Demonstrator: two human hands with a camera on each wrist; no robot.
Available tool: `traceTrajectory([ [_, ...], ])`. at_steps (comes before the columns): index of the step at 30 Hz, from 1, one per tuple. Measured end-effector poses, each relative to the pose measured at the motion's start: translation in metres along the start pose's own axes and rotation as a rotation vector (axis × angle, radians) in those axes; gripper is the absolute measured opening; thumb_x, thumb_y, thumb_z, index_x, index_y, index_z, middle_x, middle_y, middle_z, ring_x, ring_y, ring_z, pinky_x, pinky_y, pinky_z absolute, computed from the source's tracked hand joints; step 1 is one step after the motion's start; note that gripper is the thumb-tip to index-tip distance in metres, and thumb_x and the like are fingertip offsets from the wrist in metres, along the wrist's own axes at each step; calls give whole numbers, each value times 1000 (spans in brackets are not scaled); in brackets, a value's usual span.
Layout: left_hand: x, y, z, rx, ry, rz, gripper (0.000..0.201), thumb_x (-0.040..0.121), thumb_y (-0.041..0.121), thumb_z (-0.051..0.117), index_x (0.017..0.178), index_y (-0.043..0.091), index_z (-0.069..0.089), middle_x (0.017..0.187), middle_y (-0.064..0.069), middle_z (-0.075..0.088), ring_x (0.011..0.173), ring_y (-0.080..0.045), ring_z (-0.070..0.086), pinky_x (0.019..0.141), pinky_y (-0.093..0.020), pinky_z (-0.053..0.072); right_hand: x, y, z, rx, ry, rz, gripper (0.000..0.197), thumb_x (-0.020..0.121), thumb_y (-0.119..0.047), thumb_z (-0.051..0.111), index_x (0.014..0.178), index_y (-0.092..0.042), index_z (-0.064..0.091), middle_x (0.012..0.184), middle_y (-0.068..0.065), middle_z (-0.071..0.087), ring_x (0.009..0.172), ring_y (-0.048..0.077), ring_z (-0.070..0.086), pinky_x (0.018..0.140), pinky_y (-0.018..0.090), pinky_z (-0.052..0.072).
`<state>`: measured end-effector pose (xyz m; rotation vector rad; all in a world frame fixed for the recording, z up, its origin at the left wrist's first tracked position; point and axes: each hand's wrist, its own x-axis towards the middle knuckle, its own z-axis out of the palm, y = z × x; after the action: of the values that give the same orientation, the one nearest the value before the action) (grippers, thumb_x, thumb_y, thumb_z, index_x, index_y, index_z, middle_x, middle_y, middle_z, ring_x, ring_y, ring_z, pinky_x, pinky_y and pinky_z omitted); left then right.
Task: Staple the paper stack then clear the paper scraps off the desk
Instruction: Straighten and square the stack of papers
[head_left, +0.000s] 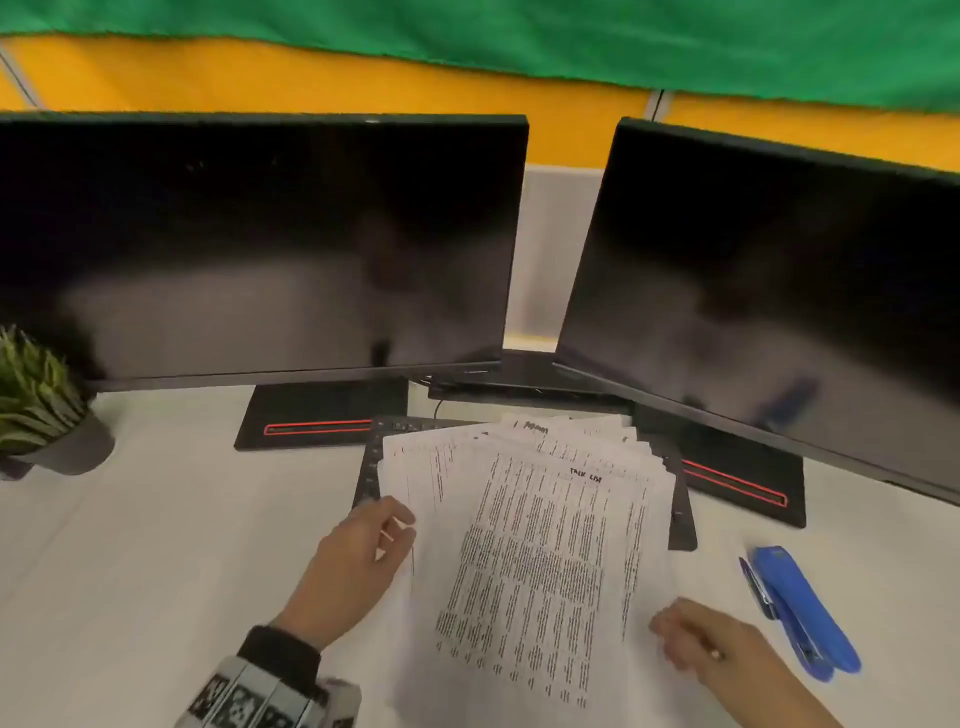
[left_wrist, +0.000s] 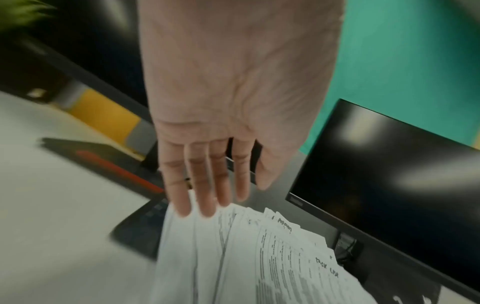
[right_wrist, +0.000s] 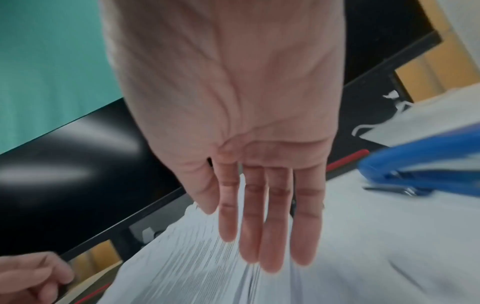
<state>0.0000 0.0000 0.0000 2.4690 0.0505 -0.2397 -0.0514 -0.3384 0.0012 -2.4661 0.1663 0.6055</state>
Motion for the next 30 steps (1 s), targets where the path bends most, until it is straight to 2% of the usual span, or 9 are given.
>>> traceTrajectory([
  [4, 25, 13, 6, 244, -201, 12, 34, 95, 42, 45, 128, 34, 38, 121, 12, 47, 101, -7, 54, 92, -23, 45, 37, -4, -34, -218, 24, -76, 16, 96, -32, 45, 89, -37, 58, 93, -15, 63, 82, 4, 57, 73, 17, 42],
  [6, 27, 13, 7, 288, -269, 50, 33, 95, 45, 44, 126, 36, 41, 120, 13, 52, 99, -7, 56, 91, -23, 45, 48, -3, -41, -388, -70, -50, 17, 97, -36, 40, 98, -35, 57, 98, -16, 58, 83, 2, 54, 69, 13, 38],
  [8, 24, 10, 6, 374, -292, 69, 29, 94, 48, 42, 121, 38, 44, 116, 14, 55, 97, -6, 57, 89, -23, 46, 56, 1, -47, -457, -118, -22, 17, 97, -36, 40, 102, -32, 57, 105, -12, 58, 92, 7, 55, 79, 18, 42],
  [10, 20, 10, 3, 473, -271, 58, 31, 94, 50, 40, 123, 37, 44, 119, 14, 55, 99, -8, 56, 91, -25, 45, 63, 3, -47, -463, -87, 2, 22, 96, -35, 43, 110, -26, 57, 109, -7, 58, 98, 15, 56, 87, 26, 45],
  [16, 10, -7, 10, 682, -330, -49, 51, 94, 51, 42, 136, 25, 31, 121, 4, 58, 94, -12, 57, 80, -24, 44, 71, 12, -32, -436, -40, 39, 47, 94, -34, 47, 138, -27, 33, 124, 3, 55, 96, 18, 60, 82, 25, 52],
  [20, 11, -15, 25, 450, -401, -75, 62, 92, 46, 49, 141, 20, 22, 91, 4, 55, 76, -10, 57, 72, -24, 51, 70, 7, -17, -250, -90, 54, 62, 93, -34, 51, 146, -27, 19, 114, 2, 51, 83, 16, 63, 65, 22, 55],
  [25, 13, -18, 31, 129, -305, -78, 76, 92, 40, 53, 149, 22, 6, 138, -10, 45, 97, -21, 59, 78, -29, 55, 67, 5, -3, -46, -18, 67, 67, 92, -35, 52, 148, -25, 16, 138, 9, 46, 97, 21, 63, 71, 27, 58],
  [28, 12, -13, 30, -181, -208, -104, 79, 93, 35, 56, 151, 24, 4, 146, -9, 40, 106, -24, 56, 74, -27, 52, 63, 3, 4, 73, 39, 70, 68, 92, -33, 53, 148, -26, 16, 145, 10, 39, 109, 24, 57, 76, 30, 56],
  [30, 12, -9, 30, -382, -183, -144, 83, 91, 32, 59, 151, 27, 2, 149, -8, 37, 113, -27, 51, 83, -36, 49, 60, -1, 5, 205, 78, 69, 66, 93, -28, 53, 148, -26, 17, 147, 10, 38, 107, 24, 53, 76, 29, 52],
])
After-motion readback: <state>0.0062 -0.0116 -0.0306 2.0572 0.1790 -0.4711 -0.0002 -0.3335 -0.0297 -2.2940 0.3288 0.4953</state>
